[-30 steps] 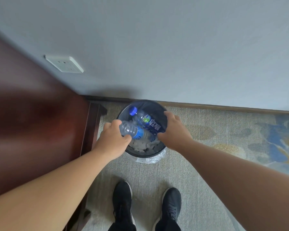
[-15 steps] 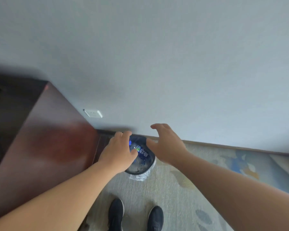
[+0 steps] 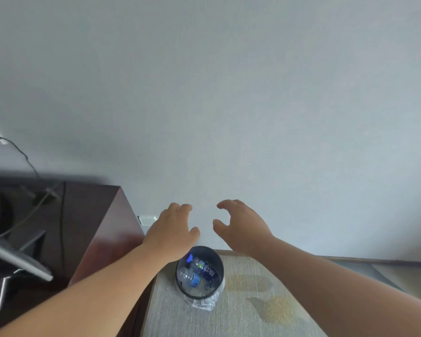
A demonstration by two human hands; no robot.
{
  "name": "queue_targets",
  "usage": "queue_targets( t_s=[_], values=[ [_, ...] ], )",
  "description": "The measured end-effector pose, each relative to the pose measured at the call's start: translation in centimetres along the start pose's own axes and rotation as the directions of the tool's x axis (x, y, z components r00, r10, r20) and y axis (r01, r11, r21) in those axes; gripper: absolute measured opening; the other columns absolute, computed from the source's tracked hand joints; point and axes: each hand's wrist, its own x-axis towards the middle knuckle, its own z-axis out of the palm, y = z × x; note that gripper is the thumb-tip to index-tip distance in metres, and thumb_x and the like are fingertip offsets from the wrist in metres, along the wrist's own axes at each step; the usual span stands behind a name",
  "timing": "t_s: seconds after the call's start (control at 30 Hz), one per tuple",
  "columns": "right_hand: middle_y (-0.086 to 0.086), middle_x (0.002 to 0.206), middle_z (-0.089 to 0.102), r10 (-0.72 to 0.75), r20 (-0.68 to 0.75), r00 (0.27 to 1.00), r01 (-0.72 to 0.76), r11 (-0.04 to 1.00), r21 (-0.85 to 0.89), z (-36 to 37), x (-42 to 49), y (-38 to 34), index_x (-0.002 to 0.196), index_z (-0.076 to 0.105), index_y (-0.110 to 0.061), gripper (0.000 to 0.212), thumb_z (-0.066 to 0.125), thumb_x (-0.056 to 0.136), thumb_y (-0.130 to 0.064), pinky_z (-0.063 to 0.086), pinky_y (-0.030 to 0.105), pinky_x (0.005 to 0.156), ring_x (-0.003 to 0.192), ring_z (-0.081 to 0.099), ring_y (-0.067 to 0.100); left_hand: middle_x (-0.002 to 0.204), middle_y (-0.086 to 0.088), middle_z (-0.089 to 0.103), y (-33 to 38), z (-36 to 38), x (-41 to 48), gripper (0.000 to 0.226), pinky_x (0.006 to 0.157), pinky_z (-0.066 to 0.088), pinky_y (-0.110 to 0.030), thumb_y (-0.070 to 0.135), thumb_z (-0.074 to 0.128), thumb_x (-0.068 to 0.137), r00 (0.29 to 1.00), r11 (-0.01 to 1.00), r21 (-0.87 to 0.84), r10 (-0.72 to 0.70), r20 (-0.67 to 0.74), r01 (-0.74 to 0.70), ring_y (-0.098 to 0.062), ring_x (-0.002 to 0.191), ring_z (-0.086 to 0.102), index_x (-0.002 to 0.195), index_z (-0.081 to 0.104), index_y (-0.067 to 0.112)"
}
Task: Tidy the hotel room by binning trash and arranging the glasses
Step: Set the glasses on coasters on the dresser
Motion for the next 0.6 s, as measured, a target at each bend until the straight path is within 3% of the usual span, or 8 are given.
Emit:
queue_targets(
  t_s=[0.3,0.5,0.6],
  values=[
    [-0.010,0.139,0.046,0.003,-0.175,0.984,-0.004,1.000,-0.005,-3.6,-8.3,-7.5,0.136,0.046,-0.027,0.047,0.051,0.091,-0.041,0.044,0.027,0.088,0.108,0.056,0.011,0.145,-0.001,0.035,1.0,-7.5,-7.2,0.055,0.100,0.039,-0.035,0.038,0.046,0.092,0.982,0.988,0.017,0.156,-0.108,-0.156,-0.020,0.132,0.037,0.143,0.031,0.023],
    [-0.013,0.135,0.048,-0.034,-0.274,0.961,0.029,0.999,-0.020,-7.5,-12.6,-11.0,0.134,0.048,-0.029,0.044,0.050,0.092,-0.042,0.039,0.024,0.077,0.091,0.050,0.006,0.142,0.001,0.036,3.1,-13.4,-10.5,0.055,0.096,0.041,-0.035,0.041,0.046,0.092,0.957,0.981,0.046,0.195,-0.215,-0.190,-0.019,0.129,0.037,0.141,0.031,0.023],
    [-0.013,0.135,0.049,-0.077,-0.325,0.943,0.073,0.997,-0.026,-9.6,-13.9,-12.3,0.133,0.049,-0.030,0.042,0.050,0.092,-0.042,0.041,0.024,0.079,0.100,0.055,0.007,0.142,0.002,0.035,4.3,-15.9,-12.4,0.055,0.096,0.041,-0.034,0.041,0.045,0.092,0.943,0.980,0.055,0.198,-0.267,-0.191,-0.018,0.129,0.037,0.142,0.030,0.023]
  ],
)
